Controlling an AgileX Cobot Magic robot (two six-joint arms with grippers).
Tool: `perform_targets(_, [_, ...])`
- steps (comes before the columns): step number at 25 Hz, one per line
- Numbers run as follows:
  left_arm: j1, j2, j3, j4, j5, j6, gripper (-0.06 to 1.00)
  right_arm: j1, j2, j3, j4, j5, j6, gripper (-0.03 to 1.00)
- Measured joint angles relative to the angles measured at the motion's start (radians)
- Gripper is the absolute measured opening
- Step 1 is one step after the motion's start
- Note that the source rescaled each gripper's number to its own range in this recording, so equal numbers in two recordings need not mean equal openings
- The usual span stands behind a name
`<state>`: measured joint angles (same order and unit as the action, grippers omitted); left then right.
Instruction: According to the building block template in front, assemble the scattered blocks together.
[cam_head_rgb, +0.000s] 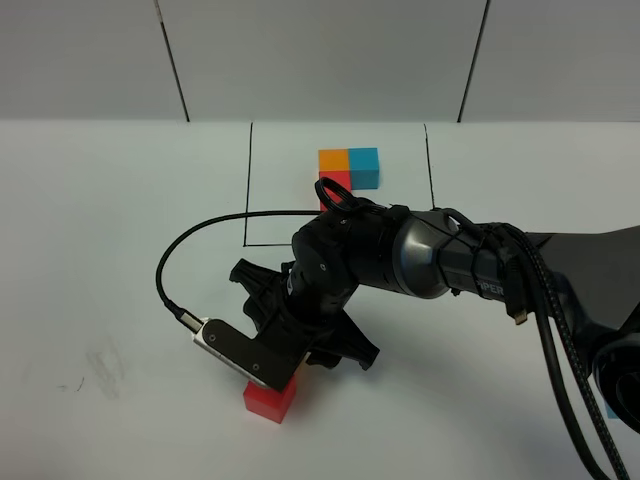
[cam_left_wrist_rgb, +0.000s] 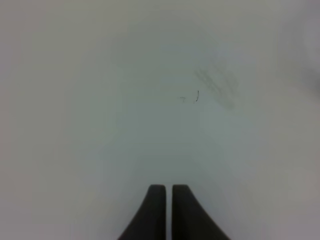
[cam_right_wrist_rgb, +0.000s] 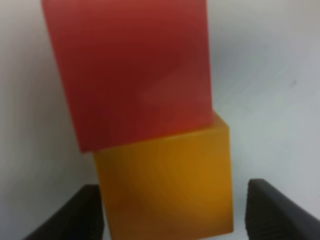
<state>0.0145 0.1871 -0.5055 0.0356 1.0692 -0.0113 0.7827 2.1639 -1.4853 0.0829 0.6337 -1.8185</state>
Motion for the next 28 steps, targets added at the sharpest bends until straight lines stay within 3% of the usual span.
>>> perform_targets(28, [0.000, 0.000, 0.000, 0.000, 0.000, -0.001, 0.00, -0.085, -0.016, 0.002, -0.083, -0.007, 0.074, 0.69])
